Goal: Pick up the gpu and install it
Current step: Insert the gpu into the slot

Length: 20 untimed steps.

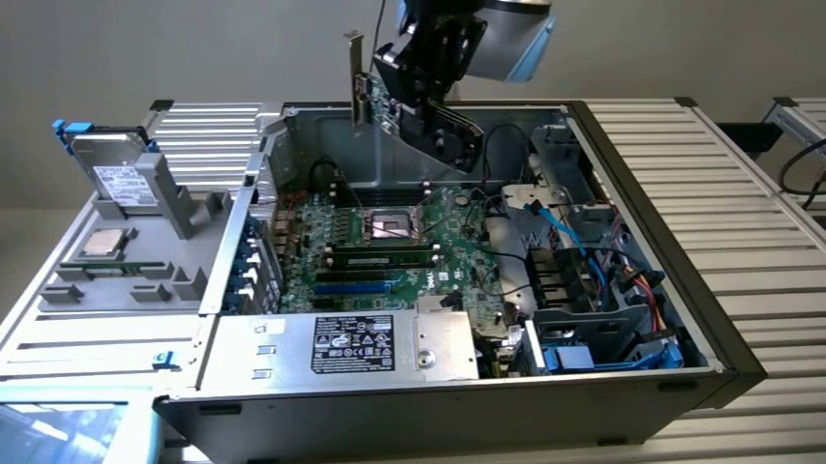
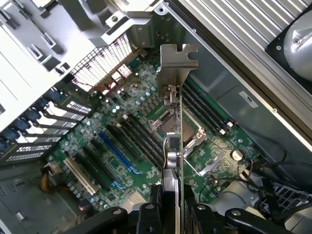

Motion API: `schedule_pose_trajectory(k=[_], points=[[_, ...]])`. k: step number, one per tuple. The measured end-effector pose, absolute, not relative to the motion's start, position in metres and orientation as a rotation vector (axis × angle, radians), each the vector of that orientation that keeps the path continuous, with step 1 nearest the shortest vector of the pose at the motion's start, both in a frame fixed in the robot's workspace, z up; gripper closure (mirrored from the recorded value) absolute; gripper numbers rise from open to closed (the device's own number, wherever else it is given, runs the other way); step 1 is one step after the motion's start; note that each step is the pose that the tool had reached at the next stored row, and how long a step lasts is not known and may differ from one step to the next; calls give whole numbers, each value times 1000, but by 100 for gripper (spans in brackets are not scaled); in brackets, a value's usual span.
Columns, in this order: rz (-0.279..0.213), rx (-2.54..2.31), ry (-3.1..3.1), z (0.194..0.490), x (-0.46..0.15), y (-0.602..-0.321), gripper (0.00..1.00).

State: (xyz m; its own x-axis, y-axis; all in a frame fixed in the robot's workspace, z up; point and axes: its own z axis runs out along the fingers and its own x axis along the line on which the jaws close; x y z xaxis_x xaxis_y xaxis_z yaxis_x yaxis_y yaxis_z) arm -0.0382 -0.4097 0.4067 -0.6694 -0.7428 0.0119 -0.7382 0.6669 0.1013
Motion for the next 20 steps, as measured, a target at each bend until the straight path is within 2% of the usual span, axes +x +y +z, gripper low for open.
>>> schedule_pose_trajectory(k=[20], points=[[-102, 1752, -2556, 403, -38, -410, 72]])
